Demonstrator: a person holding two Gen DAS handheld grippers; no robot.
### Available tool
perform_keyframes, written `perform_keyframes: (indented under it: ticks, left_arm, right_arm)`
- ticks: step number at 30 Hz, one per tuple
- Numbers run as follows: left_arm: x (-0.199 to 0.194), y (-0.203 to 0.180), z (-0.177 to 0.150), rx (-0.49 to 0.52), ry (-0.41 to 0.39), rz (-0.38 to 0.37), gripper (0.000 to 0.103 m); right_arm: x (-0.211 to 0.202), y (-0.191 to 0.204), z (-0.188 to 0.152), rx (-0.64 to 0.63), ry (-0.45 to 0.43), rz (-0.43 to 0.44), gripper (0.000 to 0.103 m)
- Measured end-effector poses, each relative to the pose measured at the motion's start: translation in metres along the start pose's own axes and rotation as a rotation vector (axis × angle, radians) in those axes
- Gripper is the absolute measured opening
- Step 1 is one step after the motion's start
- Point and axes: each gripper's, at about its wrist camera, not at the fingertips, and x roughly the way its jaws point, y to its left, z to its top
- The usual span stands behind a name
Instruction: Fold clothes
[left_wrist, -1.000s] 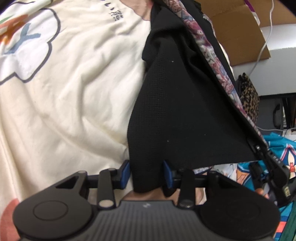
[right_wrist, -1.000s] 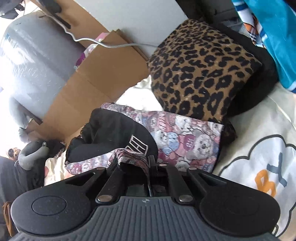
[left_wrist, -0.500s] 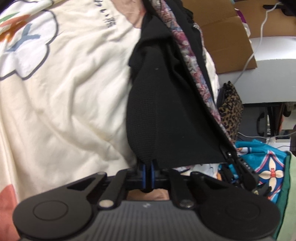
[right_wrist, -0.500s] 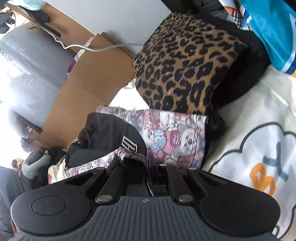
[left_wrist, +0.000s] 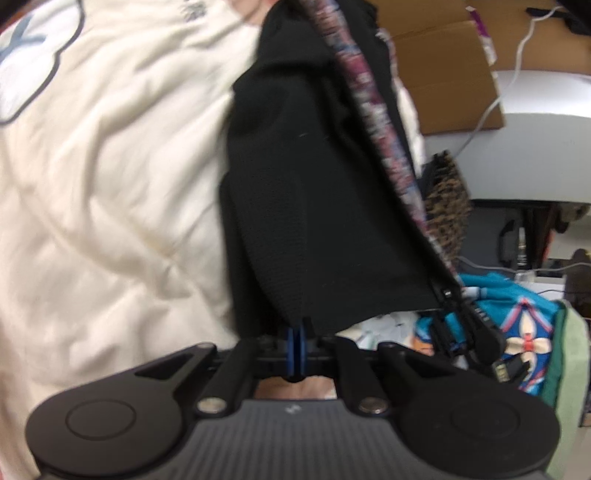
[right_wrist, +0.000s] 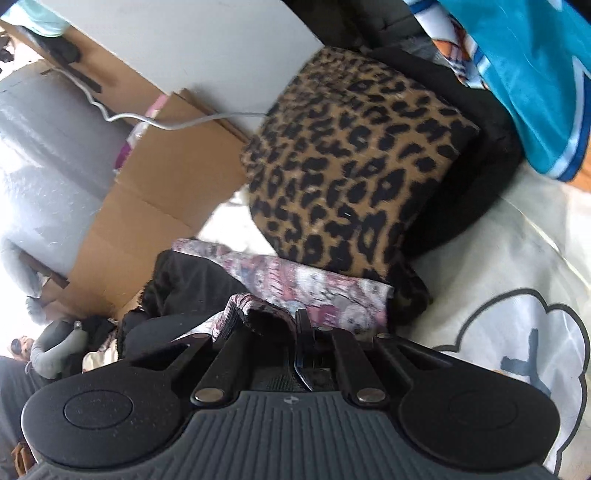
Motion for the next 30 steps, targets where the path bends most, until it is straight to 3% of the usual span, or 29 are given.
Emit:
perform_keyframes:
  ticks: [3,8,11,13,15,19,20,21,30]
  left_arm:
    - [0.011,0.004,-0.001,-0.008,0.012,0.035,0.004]
    - [0.012,0.001,0.003,0.030,0.028,0.018,0.006]
    - [0.019,-0.007,0.009,0.039,0.024,0.016,0.014]
    - [0.030,-0.012,0.013,0.032,0.018,0.008,0.030]
    - [0.032,-0.012,0.012,0.038,0.015,0.008,0.032]
    - [0.041,-0.012,0.011,0.039,0.015,0.004,0.027]
    - [0.043,-0.012,0.011,0.033,0.017,0.000,0.010]
    - [0.044,-0.011,0.011,0.025,0.020,-0.005,0.005]
    - [0.038,-0.006,0.011,0.023,0.033,-0.030,0.004]
  right_arm:
    - [0.008,-0.010,-0.002,0.024,0.012,-0.018,0.002]
    - [0.010,-0.025,-0.006,0.094,0.015,0.012,0.005]
    - [0.008,-0.030,-0.006,0.103,0.003,0.021,0.005]
    - [0.006,-0.032,-0.006,0.116,-0.007,0.029,0.005]
    - [0.005,-0.033,-0.006,0.119,-0.016,0.037,0.005]
    - [0.005,-0.030,-0.006,0.091,-0.019,0.030,0.005]
    - [0.006,-0.029,-0.006,0.077,-0.018,0.022,0.005]
    - [0.006,-0.028,-0.007,0.067,-0.018,0.013,0.005]
    - [0.002,-0.032,0.002,0.071,-0.045,-0.047,0.002]
